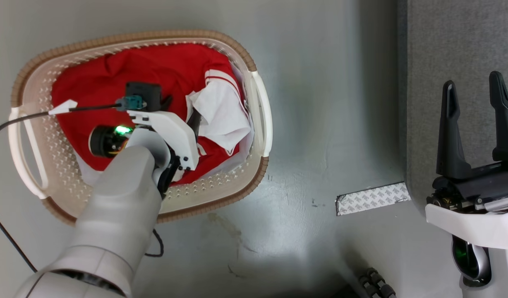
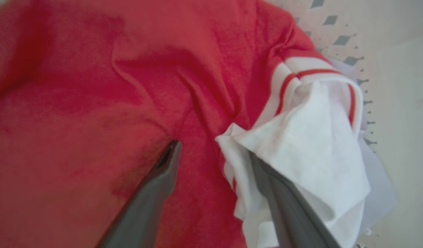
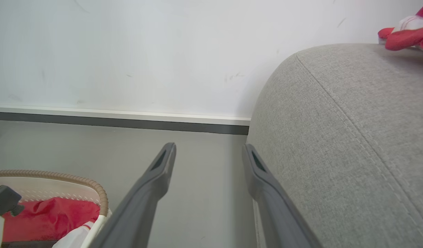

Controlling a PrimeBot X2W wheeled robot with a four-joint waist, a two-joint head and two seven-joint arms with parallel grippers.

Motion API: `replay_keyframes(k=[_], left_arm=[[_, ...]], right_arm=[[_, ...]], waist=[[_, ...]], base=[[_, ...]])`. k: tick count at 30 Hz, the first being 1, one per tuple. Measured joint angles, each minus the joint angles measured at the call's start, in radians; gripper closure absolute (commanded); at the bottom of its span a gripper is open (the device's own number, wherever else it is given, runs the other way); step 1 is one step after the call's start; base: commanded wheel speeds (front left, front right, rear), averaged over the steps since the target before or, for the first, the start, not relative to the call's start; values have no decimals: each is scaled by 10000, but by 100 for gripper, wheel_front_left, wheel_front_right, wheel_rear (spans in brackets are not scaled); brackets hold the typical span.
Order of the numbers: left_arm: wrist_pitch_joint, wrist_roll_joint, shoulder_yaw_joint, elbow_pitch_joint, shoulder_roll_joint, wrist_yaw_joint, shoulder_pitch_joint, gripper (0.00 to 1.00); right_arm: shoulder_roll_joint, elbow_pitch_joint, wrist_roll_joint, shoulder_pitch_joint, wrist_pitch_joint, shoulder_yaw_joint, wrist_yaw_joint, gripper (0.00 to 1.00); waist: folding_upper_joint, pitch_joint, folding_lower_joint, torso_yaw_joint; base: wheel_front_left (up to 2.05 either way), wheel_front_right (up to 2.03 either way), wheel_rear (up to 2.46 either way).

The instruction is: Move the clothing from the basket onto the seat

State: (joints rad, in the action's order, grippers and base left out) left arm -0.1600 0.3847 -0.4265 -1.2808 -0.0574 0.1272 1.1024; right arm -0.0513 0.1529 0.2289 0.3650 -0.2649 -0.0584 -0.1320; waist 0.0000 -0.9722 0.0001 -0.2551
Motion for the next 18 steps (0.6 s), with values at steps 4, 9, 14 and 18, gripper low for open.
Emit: replay_keyframes(k=[4, 9, 14, 18], left_arm=[[-161, -155, -255, -15, -27, -2, 138, 0], [-161, -209, -462, -31, -12, -2, 256, 0], [-196, -368, -765, -40, 8, 0, 365, 0], [-230, -539, -1074, -44, 25, 0, 387, 9]], right_arm=[[0, 40, -58, -2, 0, 19, 2, 0], [0, 42, -92, -40, 0, 44, 2, 0], [0, 82, -92, -79, 0, 46, 2, 0], [0, 111, -117, -164, 2, 184, 2, 0]], waist=[[0, -166, -1, 18], [0, -364, 0, 83], [0, -505, 0, 118], [0, -628, -1, 141]], base=[[0, 0, 0], [0, 0, 0], [0, 0, 0], [0, 0, 0]])
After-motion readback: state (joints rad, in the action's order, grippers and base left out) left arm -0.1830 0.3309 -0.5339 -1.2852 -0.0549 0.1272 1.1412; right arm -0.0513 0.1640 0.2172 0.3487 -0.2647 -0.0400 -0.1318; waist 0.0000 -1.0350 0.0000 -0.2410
